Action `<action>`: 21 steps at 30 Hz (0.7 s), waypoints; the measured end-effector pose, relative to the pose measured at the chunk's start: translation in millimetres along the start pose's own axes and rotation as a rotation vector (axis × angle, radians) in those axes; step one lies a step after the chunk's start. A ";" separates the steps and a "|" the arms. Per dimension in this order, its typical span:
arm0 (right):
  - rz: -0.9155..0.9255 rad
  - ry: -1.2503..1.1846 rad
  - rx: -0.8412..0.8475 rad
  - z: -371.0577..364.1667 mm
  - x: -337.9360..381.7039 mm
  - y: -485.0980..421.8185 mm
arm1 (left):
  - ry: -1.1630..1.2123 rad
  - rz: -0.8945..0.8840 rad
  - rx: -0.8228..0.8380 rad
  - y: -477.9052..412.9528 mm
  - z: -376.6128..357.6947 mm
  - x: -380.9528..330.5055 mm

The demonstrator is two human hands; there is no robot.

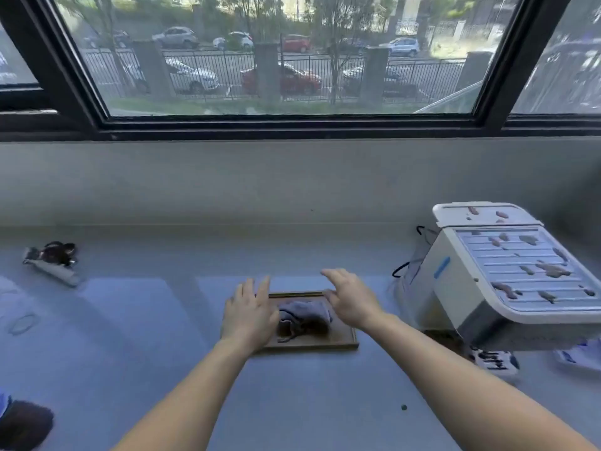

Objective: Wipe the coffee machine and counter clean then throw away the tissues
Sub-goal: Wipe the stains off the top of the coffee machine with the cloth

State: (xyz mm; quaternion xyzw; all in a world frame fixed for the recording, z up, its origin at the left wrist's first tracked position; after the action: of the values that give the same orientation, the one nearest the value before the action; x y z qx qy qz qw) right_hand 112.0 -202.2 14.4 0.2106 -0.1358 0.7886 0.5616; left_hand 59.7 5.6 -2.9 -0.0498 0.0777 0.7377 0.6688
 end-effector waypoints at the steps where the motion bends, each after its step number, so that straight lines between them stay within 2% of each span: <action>1: -0.005 0.004 0.033 -8.3 0.4 -2.0 | 0.002 -0.001 0.025 -1.2 -4.7 -1.8; 5: 0.019 0.035 0.167 -44.6 0.6 -9.4 | 0.042 -0.003 0.046 -8.6 -27.3 -9.4; 12: 0.111 0.096 0.322 -85.1 -1.0 -14.8 | 0.086 -0.047 0.213 -16.5 -68.1 -17.4; 21: 0.120 0.133 0.263 -96.7 -9.2 -20.7 | 0.093 -0.080 0.197 -25.6 -79.8 -29.7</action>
State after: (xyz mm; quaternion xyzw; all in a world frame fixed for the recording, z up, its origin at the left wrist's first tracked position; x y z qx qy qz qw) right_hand 116.7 -159.4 -75.1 0.2211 -0.0059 0.8439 0.4888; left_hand 85.7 -35.6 -77.2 -0.0211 0.1785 0.6962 0.6950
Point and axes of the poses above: each hand's wrist, its own y-axis away from the middle knuckle, its own z-axis out of the back of the hand, x = y × z, the point moved 6 cm from there along -y, towards the middle knuckle, and after that the axes turned 1 degree about -y, right-handed, at the moved point
